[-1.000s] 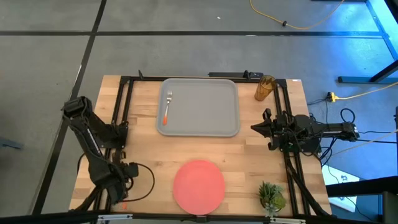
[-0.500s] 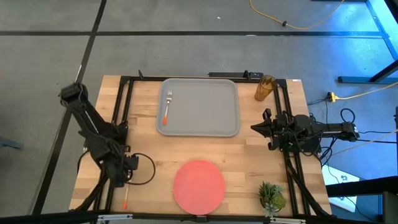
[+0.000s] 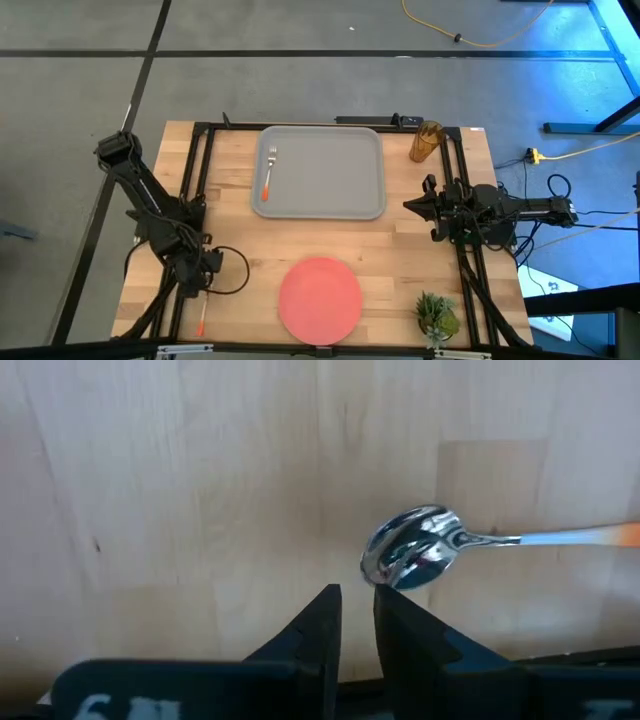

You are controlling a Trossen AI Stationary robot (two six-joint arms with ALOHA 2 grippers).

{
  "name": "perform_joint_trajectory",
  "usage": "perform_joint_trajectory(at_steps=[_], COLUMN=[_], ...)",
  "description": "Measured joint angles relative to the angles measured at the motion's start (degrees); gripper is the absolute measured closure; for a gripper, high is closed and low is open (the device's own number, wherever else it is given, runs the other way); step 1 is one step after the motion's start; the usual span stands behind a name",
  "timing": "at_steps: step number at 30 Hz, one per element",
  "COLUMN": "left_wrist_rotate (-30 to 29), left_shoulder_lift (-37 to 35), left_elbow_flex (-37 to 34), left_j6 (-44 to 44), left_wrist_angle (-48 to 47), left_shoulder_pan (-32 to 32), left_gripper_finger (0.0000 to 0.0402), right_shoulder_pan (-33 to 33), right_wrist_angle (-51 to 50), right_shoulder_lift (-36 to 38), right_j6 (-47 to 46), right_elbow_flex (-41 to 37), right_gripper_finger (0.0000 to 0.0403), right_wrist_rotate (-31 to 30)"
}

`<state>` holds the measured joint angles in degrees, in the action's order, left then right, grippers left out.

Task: Pick and place plate/cup/fork/spoon on tray
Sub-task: Put the orange spoon on the gray tray to the right side of the orange fork

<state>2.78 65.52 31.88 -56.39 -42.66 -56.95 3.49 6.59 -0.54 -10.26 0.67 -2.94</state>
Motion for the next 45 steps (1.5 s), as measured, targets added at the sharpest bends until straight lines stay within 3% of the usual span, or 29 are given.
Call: perform_joint_trajectory(at_steps=[20, 26, 37, 45], left_wrist_rotate=[4.04, 2.02, 0.13, 2.83], left_shoulder_lift=[-0.09, -4.41, -5.27, -5.16], left_elbow_flex=[-2.58, -2.58, -2.58, -2.58], left_j6=[-0.98, -3.18, 4.3, 6.03], left_wrist_angle=[5.23, 5.4, 5.25, 5.25], left_shoulder_pan=[0.07, 0.4, 4.26, 5.92], left_gripper_finger=[0.0343, 0.0343, 0.0343, 0.0343], right_shoulder_pan=[0.0, 0.0, 0.0, 0.0], right_wrist_angle=[0.0, 0.0, -0.02, -0.02], right_shoulder_lift=[0.0, 0.0, 0.0, 0.0], right_j6=[-0.17, -0.2, -0.17, -0.17], right_elbow_flex=[0.0, 0.0, -0.02, -0.02], right_gripper_finger=[0.0391, 0.0391, 0.0391, 0.0391], right_wrist_rotate=[-0.02, -0.42, -2.61, -2.56])
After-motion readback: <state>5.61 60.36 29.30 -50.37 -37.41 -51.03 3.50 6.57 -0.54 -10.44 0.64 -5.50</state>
